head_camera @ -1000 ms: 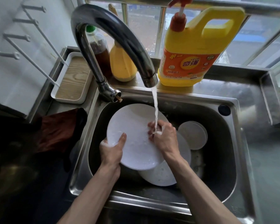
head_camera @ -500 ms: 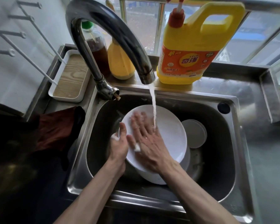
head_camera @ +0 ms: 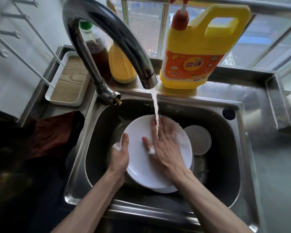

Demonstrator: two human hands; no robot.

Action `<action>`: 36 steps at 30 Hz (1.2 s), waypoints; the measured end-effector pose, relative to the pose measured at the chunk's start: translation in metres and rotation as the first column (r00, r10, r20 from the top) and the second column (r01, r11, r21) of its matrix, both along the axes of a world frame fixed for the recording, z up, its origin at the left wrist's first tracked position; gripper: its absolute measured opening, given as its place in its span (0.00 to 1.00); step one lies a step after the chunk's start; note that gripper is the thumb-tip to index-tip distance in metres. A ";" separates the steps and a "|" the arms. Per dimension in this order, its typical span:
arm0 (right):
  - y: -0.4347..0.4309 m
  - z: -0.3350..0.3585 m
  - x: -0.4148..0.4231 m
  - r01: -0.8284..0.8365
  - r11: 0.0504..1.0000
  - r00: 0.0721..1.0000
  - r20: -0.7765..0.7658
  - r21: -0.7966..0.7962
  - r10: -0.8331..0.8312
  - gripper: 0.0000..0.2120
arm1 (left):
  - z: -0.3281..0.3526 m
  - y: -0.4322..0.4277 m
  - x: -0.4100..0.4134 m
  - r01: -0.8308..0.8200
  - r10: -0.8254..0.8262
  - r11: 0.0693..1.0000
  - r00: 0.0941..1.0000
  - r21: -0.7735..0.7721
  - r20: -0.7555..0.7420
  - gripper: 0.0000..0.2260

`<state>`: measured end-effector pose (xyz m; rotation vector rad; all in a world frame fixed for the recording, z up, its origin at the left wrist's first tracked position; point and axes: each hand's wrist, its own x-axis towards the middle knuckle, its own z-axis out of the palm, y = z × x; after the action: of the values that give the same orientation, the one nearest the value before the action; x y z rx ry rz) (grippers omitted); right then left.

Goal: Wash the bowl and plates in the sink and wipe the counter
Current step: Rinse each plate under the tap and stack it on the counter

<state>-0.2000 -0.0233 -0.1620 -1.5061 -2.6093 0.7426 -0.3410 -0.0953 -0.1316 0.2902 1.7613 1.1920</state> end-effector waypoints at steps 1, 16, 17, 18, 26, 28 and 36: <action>0.005 -0.001 -0.012 0.006 0.999 1.000 0.005 0.046 -0.006 0.37 | -0.001 0.000 0.003 0.003 -0.003 1.000 1.000 -0.006 -0.003 0.24; 0.013 0.007 -0.003 0.016 0.985 1.000 -0.022 0.173 -0.012 0.37 | 0.010 0.006 -0.004 0.042 -0.041 0.999 0.999 -0.007 0.017 0.26; 0.013 0.007 -0.001 0.079 0.974 0.997 -0.005 0.210 -0.080 0.38 | 0.010 0.006 -0.004 0.045 -0.045 0.999 0.999 0.000 0.015 0.26; 0.014 0.009 0.001 0.150 0.958 0.987 0.019 0.246 -0.159 0.38 | 0.009 0.005 -0.005 0.057 -0.057 0.998 0.998 0.002 0.014 0.27; 0.034 0.035 0.016 0.382 0.921 0.914 0.113 0.083 -0.389 0.32 | 0.014 0.005 -0.020 0.153 -0.153 0.988 0.987 0.000 -0.053 0.13; 0.033 0.035 0.010 0.381 0.914 0.910 0.119 0.138 -0.397 0.31 | 0.013 0.006 -0.020 0.142 -0.142 0.990 0.989 -0.008 -0.046 0.12; 0.027 0.006 -0.044 0.403 0.870 0.913 -0.056 0.285 -0.404 0.30 | 0.014 0.004 -0.010 -0.040 0.040 0.999 0.999 -0.020 0.001 0.15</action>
<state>-0.2442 0.0037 -0.1560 -1.8588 -2.1610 0.2969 -0.3509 -0.0910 -0.1181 0.2431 1.7844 1.2019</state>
